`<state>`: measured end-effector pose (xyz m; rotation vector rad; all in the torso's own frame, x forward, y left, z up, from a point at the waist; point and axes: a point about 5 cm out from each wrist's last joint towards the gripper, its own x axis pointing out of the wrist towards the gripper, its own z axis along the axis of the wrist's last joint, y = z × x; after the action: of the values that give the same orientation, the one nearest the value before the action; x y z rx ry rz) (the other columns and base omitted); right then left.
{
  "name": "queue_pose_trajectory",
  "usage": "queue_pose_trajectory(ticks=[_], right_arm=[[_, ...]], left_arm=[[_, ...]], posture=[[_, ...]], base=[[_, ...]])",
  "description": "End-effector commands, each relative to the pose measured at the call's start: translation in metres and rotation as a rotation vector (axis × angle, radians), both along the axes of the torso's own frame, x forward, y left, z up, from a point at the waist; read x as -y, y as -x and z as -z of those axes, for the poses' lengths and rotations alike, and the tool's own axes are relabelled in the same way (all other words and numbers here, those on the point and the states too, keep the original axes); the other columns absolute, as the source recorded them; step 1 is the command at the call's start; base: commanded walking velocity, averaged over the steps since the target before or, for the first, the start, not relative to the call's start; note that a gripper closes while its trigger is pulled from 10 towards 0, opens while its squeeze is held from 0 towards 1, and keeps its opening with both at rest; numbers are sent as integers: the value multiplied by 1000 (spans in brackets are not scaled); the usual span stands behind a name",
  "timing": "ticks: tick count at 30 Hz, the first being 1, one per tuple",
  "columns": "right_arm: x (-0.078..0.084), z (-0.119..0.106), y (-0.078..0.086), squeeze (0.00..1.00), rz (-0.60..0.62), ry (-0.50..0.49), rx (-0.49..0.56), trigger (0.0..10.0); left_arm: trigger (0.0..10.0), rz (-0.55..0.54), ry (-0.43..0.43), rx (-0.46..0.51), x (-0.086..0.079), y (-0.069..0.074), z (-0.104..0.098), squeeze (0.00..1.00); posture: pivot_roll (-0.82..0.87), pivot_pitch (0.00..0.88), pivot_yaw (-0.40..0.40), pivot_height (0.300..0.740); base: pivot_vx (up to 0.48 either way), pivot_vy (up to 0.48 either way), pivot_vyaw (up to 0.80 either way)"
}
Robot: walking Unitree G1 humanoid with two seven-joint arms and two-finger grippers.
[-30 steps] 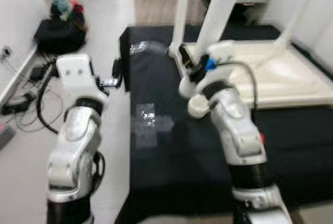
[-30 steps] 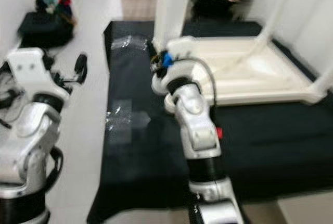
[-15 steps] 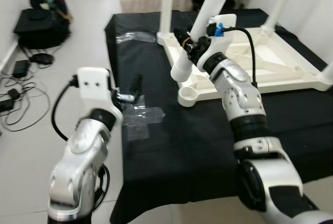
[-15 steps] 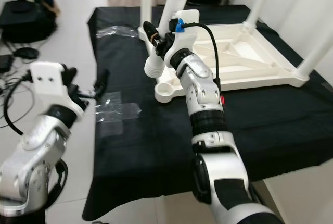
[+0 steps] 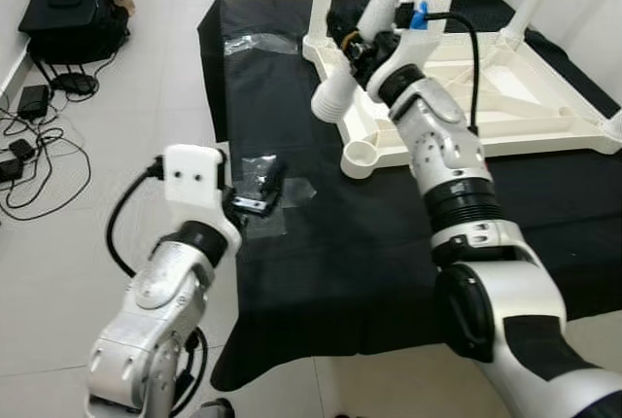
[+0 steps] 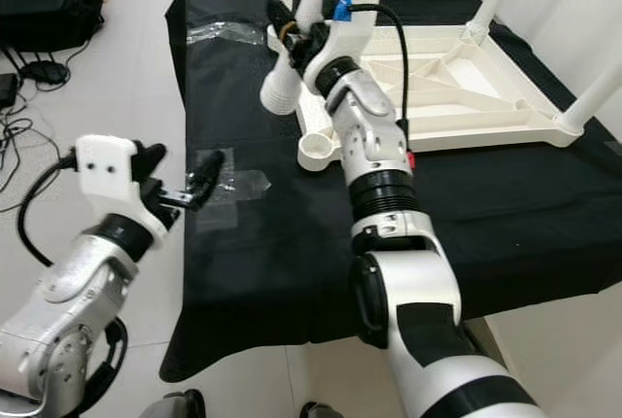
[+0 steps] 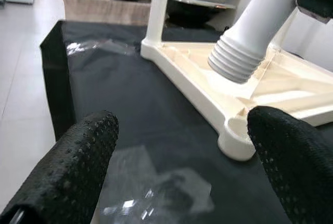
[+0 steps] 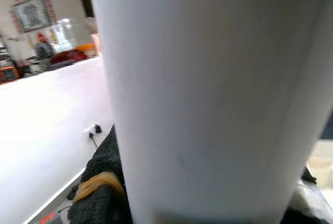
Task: Building children table
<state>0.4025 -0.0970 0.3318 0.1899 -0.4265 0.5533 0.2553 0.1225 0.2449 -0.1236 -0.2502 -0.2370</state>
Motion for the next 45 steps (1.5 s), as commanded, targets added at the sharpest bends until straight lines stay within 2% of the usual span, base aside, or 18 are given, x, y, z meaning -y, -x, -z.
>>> queue_pose_trajectory(ticks=[1, 6, 10, 13, 18, 20, 22, 25, 29, 41, 45], right_arm=[[3, -2, 0, 0, 5, -6, 32, 10000], [-2, -2, 0, 0, -11, -7, 38, 10000], [-6, -2, 1, 0, -27, 2, 46, 10000], [-6, -5, 2, 0, -32, 5, 64, 10000], [-6, -11, 2, 0, -66, -32, 70, 10000], [-15, -9, 3, 0, -149, -30, 48, 10000], [-19, -6, 4, 0, -161, -18, 49, 10000], [-21, -3, 2, 0, -101, 26, 64, 10000], [-17, -1, -1, 0, -26, 35, 58, 10000], [-19, -4, -2, 0, 5, 57, 66, 10000], [-16, -8, -3, 0, 27, 31, 63, 10000]], left_arm=[[10000, 5, -25, -18, 1, -2, 3, 0], [10000, 1, -72, -4, 1, -2, 3, 0], [10000, -34, -43, 13, -2, -3, -2, 0], [10000, -70, 15, 9, -8, -3, -4, 0], [10000, -86, 22, 6, -9, -3, -3, 0], [10000, -72, 30, 2, -6, -3, -3, 0], [10000, -59, 25, 10, -3, -3, -4, 0], [10000, -53, 13, 14, 0, -2, -5, 0], [10000, -50, 25, 6, 1, 0, -4, 0], [10000, -36, 42, 3, 5, 2, -4, 0], [10000, -37, 46, 4, 6, 2, -5, 0]], posture=[[43, 255, -86, 740], [42, 255, -87, 740], [43, 255, -90, 740], [44, 257, -97, 740], [40, 256, -96, 740], [35, 260, -94, 740], [37, 265, -100, 740], [39, 269, -105, 740], [34, 273, -110, 740], [31, 276, -112, 740], [28, 270, -112, 740]], base=[[285, -382, 0], [268, -394, 0], [120, -206, 0], [0, 0, 0], [0, 0, 0], [0, 0, 0], [0, 0, 0], [0, 0, 0], [0, 0, 400], [0, 0, 800], [0, 0, 0]])
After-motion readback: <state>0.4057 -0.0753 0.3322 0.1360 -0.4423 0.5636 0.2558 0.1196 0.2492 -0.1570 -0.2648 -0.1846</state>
